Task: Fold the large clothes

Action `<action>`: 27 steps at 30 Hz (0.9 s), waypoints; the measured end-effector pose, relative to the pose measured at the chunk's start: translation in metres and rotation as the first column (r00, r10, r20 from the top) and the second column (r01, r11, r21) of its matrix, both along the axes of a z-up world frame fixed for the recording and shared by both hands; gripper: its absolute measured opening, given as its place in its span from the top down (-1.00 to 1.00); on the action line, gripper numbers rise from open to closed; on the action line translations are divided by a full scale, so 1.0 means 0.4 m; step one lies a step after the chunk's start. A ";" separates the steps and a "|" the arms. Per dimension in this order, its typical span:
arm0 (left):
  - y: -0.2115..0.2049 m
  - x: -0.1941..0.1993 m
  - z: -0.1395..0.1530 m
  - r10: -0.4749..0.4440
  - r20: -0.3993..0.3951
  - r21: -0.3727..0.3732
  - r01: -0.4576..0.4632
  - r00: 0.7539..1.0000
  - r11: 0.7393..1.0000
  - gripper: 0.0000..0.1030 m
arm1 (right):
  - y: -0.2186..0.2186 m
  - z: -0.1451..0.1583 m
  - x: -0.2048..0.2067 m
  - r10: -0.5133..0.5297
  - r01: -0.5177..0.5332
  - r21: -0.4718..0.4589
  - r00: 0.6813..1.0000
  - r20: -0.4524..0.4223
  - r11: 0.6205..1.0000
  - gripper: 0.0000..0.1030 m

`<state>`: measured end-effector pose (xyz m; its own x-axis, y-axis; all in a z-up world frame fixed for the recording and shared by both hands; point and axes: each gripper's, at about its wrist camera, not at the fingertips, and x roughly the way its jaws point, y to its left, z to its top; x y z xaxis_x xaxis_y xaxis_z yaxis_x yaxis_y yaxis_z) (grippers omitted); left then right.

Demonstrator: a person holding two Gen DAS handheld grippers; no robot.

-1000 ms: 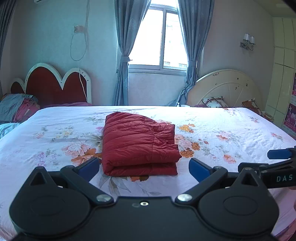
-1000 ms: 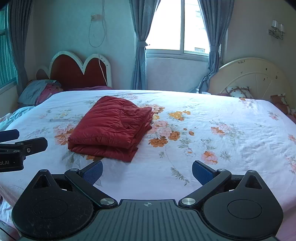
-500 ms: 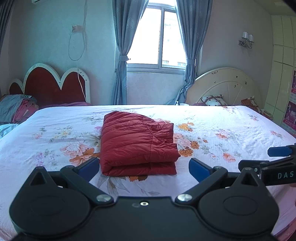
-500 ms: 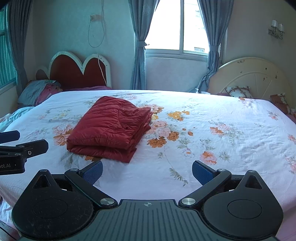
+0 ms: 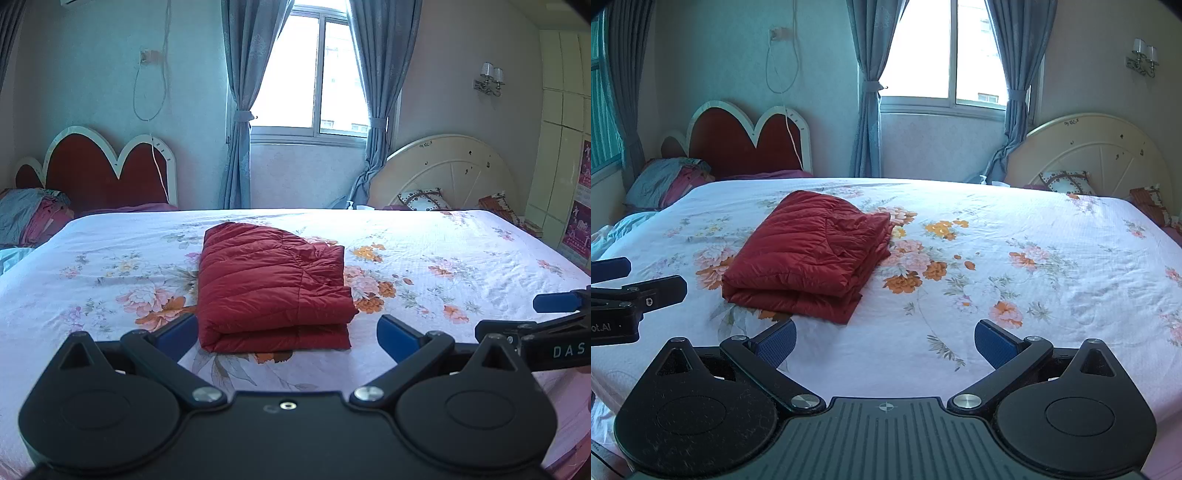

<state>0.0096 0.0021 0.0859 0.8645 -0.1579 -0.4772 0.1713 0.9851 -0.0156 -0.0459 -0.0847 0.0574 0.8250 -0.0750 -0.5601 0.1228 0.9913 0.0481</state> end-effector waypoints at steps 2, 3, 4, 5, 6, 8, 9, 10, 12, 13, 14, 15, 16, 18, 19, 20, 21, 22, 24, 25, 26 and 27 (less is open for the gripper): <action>-0.001 0.000 0.000 0.000 0.001 0.002 0.000 1.000 1.000 -0.99 | 0.000 0.000 0.000 0.000 0.000 0.000 1.000 -0.001 1.000 -0.97; 0.001 0.002 0.000 -0.002 0.000 0.002 0.002 1.000 1.000 -0.99 | -0.002 -0.001 0.000 0.000 0.000 0.001 1.000 -0.002 1.000 -0.97; 0.000 0.002 0.000 -0.002 0.000 0.002 0.002 1.000 1.000 -0.99 | -0.002 -0.001 0.000 -0.001 0.001 0.002 1.000 -0.002 1.000 -0.97; 0.000 0.003 0.000 -0.003 0.000 0.003 0.003 1.000 1.000 -0.99 | -0.002 -0.002 0.001 -0.003 0.003 0.001 1.000 -0.003 1.000 -0.97; 0.000 0.003 0.000 -0.003 -0.001 0.003 0.003 1.000 1.000 -0.99 | -0.002 -0.002 0.001 -0.003 0.003 0.000 1.000 -0.003 1.000 -0.97; -0.001 0.003 0.000 -0.002 0.000 0.003 0.002 1.000 1.000 -0.99 | 0.000 -0.002 0.001 -0.004 0.004 0.001 1.000 -0.003 1.000 -0.97; -0.002 0.003 0.000 -0.001 0.000 0.004 0.001 1.000 1.000 -0.99 | -0.002 -0.002 0.001 -0.004 0.004 0.001 1.000 -0.003 1.000 -0.97; -0.001 0.003 0.000 -0.002 -0.001 0.002 0.002 1.000 1.000 -0.99 | -0.002 -0.003 0.001 -0.005 0.005 0.001 1.000 -0.004 1.000 -0.97; -0.002 0.002 0.000 -0.002 0.000 0.003 0.002 1.000 1.000 -0.99 | -0.002 -0.003 0.001 -0.004 0.004 0.001 1.000 -0.003 1.000 -0.97; -0.002 0.002 0.000 -0.001 0.000 0.003 0.001 1.000 1.000 -0.99 | -0.002 -0.003 0.001 -0.004 0.004 0.001 1.000 -0.004 1.000 -0.97; -0.002 0.003 0.000 0.000 0.000 0.003 0.000 1.000 1.000 -0.99 | -0.002 -0.003 0.001 -0.004 0.004 0.001 1.000 -0.004 1.000 -0.97; -0.002 0.003 0.000 -0.002 0.000 0.002 0.002 1.000 1.000 -0.99 | -0.003 -0.003 0.001 -0.004 0.004 0.001 1.000 -0.003 1.000 -0.97; -0.002 0.003 0.000 -0.002 -0.001 0.002 0.002 1.000 1.000 -0.99 | -0.002 -0.003 0.002 -0.004 0.004 0.001 1.000 -0.004 1.000 -0.97; -0.002 0.003 0.000 -0.001 0.000 0.004 0.001 1.000 1.000 -0.99 | -0.003 -0.004 0.001 -0.005 0.005 0.001 1.000 -0.005 1.000 -0.97; -0.002 0.003 0.000 -0.002 -0.001 0.003 0.002 1.000 1.000 -0.99 | -0.004 -0.005 0.001 -0.004 0.004 0.002 1.000 -0.005 1.000 -0.97; -0.002 0.003 0.000 -0.001 -0.001 0.003 0.001 1.000 1.000 -0.99 | -0.003 -0.005 0.002 -0.005 0.005 0.001 1.000 -0.005 1.000 -0.97; -0.003 0.003 0.000 -0.001 0.000 0.004 0.001 1.000 1.000 -0.99 | -0.004 -0.005 0.001 -0.005 0.005 0.001 1.000 -0.005 1.000 -0.97; -0.002 0.003 0.000 0.000 0.000 0.005 0.000 1.000 1.000 -0.99 | -0.004 -0.004 0.002 -0.004 0.004 0.003 1.000 -0.005 1.000 -0.97; 0.000 0.006 -0.003 0.001 0.001 0.007 -0.001 1.000 1.000 -0.99 | -0.007 -0.008 0.002 -0.004 0.004 0.003 1.000 -0.007 1.000 -0.97; 0.001 0.007 -0.003 0.000 0.000 0.006 0.000 1.000 1.000 -0.99 | -0.008 -0.009 0.002 -0.004 0.004 0.002 1.000 -0.008 1.000 -0.97; 0.000 0.006 -0.003 0.001 0.000 0.006 -0.001 1.000 1.000 -0.99 | -0.011 -0.011 0.002 -0.004 0.004 0.002 1.000 -0.009 1.000 -0.97; 0.001 0.007 -0.003 -0.001 -0.002 0.004 0.001 1.000 1.000 -0.99 | -0.012 -0.012 0.003 -0.004 0.004 0.002 1.000 -0.010 1.000 -0.97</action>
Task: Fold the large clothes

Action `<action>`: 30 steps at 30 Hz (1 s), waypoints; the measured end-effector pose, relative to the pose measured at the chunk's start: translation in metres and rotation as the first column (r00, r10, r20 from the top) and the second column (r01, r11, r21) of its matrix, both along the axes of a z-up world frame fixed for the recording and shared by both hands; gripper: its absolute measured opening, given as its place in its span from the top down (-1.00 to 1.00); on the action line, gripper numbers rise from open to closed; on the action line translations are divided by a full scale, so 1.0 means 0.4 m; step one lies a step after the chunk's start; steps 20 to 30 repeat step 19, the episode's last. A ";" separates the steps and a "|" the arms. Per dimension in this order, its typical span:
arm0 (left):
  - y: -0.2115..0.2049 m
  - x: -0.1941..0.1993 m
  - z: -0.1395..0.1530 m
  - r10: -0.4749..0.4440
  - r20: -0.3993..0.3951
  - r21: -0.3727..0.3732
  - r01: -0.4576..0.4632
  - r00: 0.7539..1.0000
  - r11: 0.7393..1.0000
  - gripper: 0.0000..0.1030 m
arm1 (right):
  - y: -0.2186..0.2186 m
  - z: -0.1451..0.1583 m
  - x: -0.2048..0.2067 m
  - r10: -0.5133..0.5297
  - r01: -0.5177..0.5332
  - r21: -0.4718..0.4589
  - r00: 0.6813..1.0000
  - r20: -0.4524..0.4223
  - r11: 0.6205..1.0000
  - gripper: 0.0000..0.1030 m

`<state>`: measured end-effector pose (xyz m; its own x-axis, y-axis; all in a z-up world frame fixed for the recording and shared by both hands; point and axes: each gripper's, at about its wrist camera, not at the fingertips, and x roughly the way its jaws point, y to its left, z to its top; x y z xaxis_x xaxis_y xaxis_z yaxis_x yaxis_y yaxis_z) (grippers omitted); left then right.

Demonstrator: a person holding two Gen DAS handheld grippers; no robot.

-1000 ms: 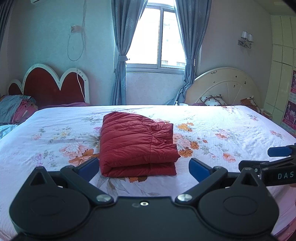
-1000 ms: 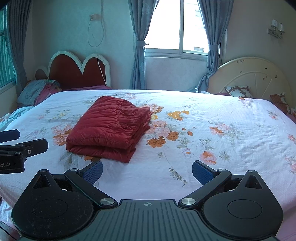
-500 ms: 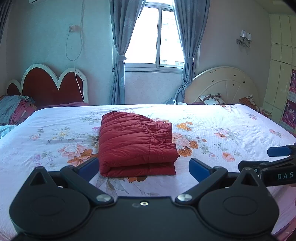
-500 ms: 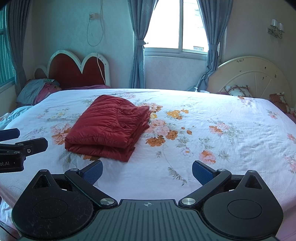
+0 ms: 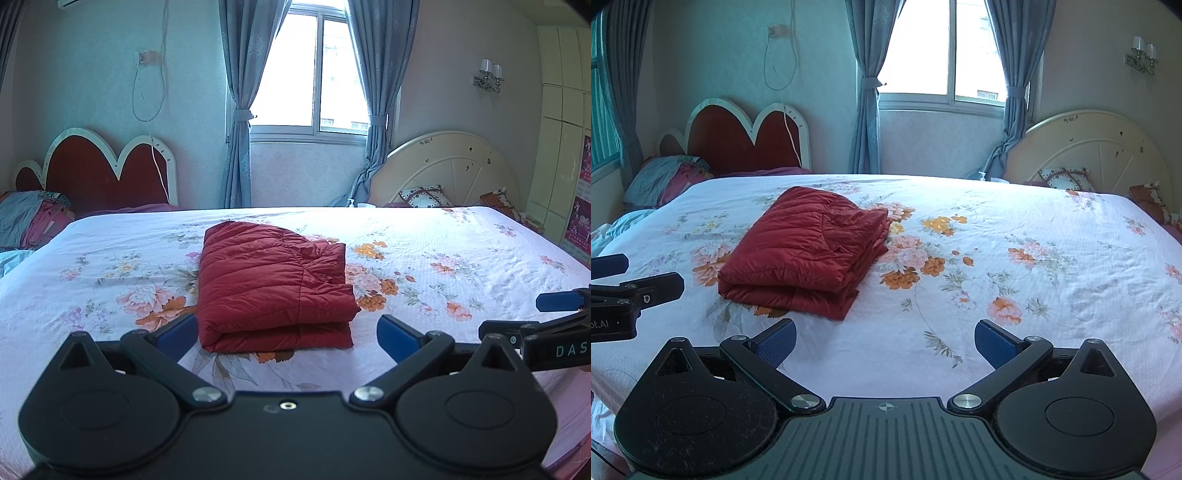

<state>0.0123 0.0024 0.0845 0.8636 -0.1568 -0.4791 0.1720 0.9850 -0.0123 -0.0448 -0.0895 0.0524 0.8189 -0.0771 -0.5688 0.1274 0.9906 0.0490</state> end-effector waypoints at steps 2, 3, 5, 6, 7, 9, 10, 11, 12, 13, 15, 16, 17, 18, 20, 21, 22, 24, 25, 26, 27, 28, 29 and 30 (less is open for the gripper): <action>0.001 0.002 -0.004 -0.005 -0.002 -0.004 0.005 1.000 1.000 -0.99 | -0.004 -0.004 0.001 -0.001 0.001 -0.001 1.000 -0.002 1.000 -0.97; 0.001 0.003 -0.007 -0.008 -0.003 -0.005 0.008 1.000 1.000 -0.99 | -0.005 -0.005 0.000 -0.001 0.001 -0.002 1.000 -0.003 1.000 -0.97; 0.003 0.007 -0.009 -0.013 -0.005 -0.009 0.013 1.000 1.000 -0.99 | -0.005 -0.006 0.001 -0.001 0.001 -0.002 1.000 -0.004 1.000 -0.97; 0.003 0.008 -0.012 -0.014 -0.006 -0.011 0.014 1.000 1.000 -0.99 | -0.005 -0.006 0.001 -0.001 0.001 -0.002 1.000 -0.004 1.000 -0.97; 0.004 0.010 -0.013 -0.015 -0.007 -0.012 0.015 1.000 1.000 -0.99 | -0.005 -0.006 0.001 -0.001 0.001 -0.003 1.000 -0.004 1.000 -0.97; 0.004 0.010 -0.014 -0.015 -0.009 -0.014 0.015 1.000 1.000 -0.99 | -0.006 -0.006 0.002 0.000 0.000 -0.002 1.000 -0.005 1.000 -0.97; 0.004 0.011 -0.014 -0.014 -0.009 -0.013 0.014 1.000 1.000 -0.99 | -0.007 -0.007 0.001 0.000 0.000 -0.002 1.000 -0.006 1.000 -0.97; 0.005 0.011 -0.014 -0.012 -0.008 -0.013 0.012 1.000 1.000 -0.99 | -0.009 -0.010 0.002 0.001 -0.001 -0.003 1.000 -0.007 1.000 -0.97; 0.006 0.011 -0.015 -0.010 -0.007 -0.014 0.010 1.000 1.000 -0.99 | -0.010 -0.011 0.001 0.001 -0.001 -0.003 1.000 -0.008 1.000 -0.97; 0.010 0.011 -0.015 -0.007 -0.003 -0.017 0.007 1.000 1.000 -0.99 | -0.011 -0.012 0.000 0.001 -0.001 -0.003 1.000 -0.009 1.000 -0.97; 0.015 0.012 -0.012 -0.001 0.004 -0.022 0.002 1.000 1.000 -0.99 | -0.011 -0.013 0.000 0.001 -0.001 -0.003 1.000 -0.009 1.000 -0.97; 0.017 0.013 -0.012 0.000 0.006 -0.022 0.000 1.000 1.000 -0.99 | -0.011 -0.013 0.000 0.001 -0.001 -0.003 1.000 -0.009 1.000 -0.97; 0.017 0.013 -0.012 0.004 0.008 -0.022 -0.004 1.000 1.000 -0.99 | -0.011 -0.013 0.000 0.001 -0.001 -0.003 1.000 -0.009 1.000 -0.97; 0.019 0.013 -0.012 0.007 0.007 -0.025 -0.006 1.000 1.000 -0.99 | -0.011 -0.013 0.000 0.002 -0.002 -0.002 1.000 -0.009 1.000 -0.97; 0.018 0.014 -0.012 0.006 0.005 -0.030 -0.006 1.000 1.000 -0.99 | -0.011 -0.014 0.001 0.002 -0.002 -0.001 1.000 -0.010 1.000 -0.97; 0.018 0.014 -0.012 0.006 0.005 -0.030 -0.006 1.000 1.000 -0.99 | -0.011 -0.014 0.001 0.002 -0.002 -0.001 1.000 -0.010 1.000 -0.97; 0.018 0.014 -0.012 0.006 0.005 -0.030 -0.006 1.000 1.000 -0.99 | -0.011 -0.014 0.001 0.002 -0.002 -0.001 1.000 -0.010 1.000 -0.97; 0.018 0.014 -0.012 0.006 0.005 -0.030 -0.006 1.000 1.000 -0.99 | -0.011 -0.014 0.001 0.002 -0.002 -0.001 1.000 -0.010 1.000 -0.97; 0.018 0.014 -0.012 0.006 0.005 -0.030 -0.006 1.000 1.000 -0.99 | -0.011 -0.014 0.001 0.002 -0.002 -0.001 1.000 -0.010 1.000 -0.97; 0.018 0.014 -0.012 0.006 0.005 -0.030 -0.006 1.000 1.000 -0.99 | -0.011 -0.014 0.001 0.002 -0.002 -0.001 1.000 -0.010 1.000 -0.97; 0.018 0.014 -0.012 0.006 0.005 -0.030 -0.006 1.000 1.000 -0.99 | -0.011 -0.014 0.001 0.002 -0.002 -0.001 1.000 -0.010 1.000 -0.97; 0.018 0.014 -0.012 0.006 0.005 -0.030 -0.006 1.000 1.000 -0.99 | -0.011 -0.014 0.001 0.002 -0.002 -0.001 1.000 -0.010 1.000 -0.97; 0.018 0.014 -0.012 0.006 0.005 -0.030 -0.006 1.000 1.000 -0.99 | -0.011 -0.014 0.001 0.002 -0.002 -0.001 1.000 -0.010 1.000 -0.97; 0.018 0.014 -0.012 0.006 0.005 -0.030 -0.006 1.000 1.000 -0.99 | -0.011 -0.014 0.001 0.002 -0.002 -0.001 1.000 -0.010 1.000 -0.97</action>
